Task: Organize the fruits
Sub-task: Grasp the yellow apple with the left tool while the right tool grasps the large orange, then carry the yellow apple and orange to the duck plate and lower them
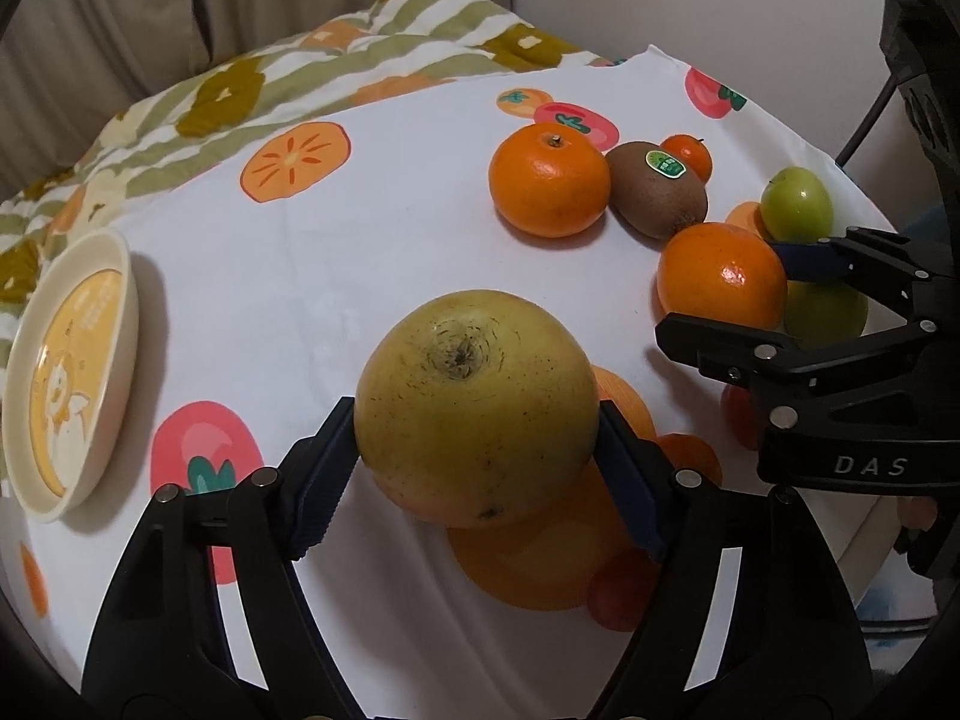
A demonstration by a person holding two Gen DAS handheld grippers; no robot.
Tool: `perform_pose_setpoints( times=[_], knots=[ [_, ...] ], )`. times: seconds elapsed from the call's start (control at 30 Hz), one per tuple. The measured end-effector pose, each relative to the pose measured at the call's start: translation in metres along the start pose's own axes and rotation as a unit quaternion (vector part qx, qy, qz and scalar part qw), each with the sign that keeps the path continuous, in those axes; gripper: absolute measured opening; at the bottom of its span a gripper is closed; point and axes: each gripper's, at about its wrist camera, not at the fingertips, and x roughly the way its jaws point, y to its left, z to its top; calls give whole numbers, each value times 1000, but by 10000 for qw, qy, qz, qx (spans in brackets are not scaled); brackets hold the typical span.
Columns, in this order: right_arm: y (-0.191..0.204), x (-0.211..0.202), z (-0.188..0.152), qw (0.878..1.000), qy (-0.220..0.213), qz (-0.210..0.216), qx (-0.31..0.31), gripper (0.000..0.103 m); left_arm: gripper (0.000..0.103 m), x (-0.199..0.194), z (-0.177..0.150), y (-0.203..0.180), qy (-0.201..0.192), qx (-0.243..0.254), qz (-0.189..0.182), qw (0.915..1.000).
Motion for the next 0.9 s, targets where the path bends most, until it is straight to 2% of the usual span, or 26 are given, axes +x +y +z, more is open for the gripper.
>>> perform_pose_setpoints(
  times=[0.1,0.13,0.53,0.9],
  knots=[
    [1,2,-1,10000,39,-31,-79,61,81,-1,0,0,-11,-61,33,10000],
    [1,3,0,9999,43,-38,-110,60,81,-1,-1,0,-14,-78,40,10000],
    [5,-5,-2,9995,-35,24,-326,59,81,-16,-3,-3,-163,-275,156,9994],
    [9,-43,8,9980,-352,198,-481,59,81,-61,4,1,-574,-627,439,9954]
  ],
)
